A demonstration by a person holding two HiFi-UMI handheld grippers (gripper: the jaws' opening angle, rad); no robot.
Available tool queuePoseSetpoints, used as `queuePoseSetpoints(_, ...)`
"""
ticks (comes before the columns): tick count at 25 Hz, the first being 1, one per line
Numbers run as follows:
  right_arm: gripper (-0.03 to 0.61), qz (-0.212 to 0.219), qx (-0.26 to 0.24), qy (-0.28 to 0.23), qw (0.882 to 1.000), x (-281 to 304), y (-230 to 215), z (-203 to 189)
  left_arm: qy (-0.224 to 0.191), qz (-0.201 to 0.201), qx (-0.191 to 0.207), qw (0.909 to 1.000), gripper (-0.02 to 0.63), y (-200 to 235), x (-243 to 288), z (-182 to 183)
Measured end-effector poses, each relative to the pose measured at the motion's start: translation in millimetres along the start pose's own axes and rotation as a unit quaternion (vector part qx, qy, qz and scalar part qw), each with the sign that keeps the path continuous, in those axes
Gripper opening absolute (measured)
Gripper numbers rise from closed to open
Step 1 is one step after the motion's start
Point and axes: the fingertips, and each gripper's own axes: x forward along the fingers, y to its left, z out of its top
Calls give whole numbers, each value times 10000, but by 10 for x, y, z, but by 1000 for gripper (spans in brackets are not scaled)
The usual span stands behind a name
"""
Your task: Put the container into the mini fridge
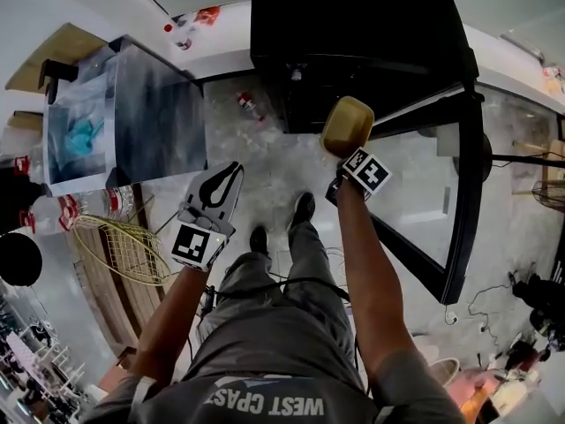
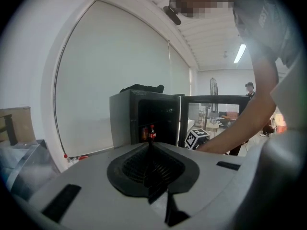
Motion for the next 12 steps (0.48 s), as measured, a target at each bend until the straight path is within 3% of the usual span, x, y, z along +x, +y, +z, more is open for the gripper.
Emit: queuePoseSetpoints(12, 51, -359, 382, 106, 9986, 767, -28, 17, 463, 165, -253, 9985, 20, 133, -16, -440)
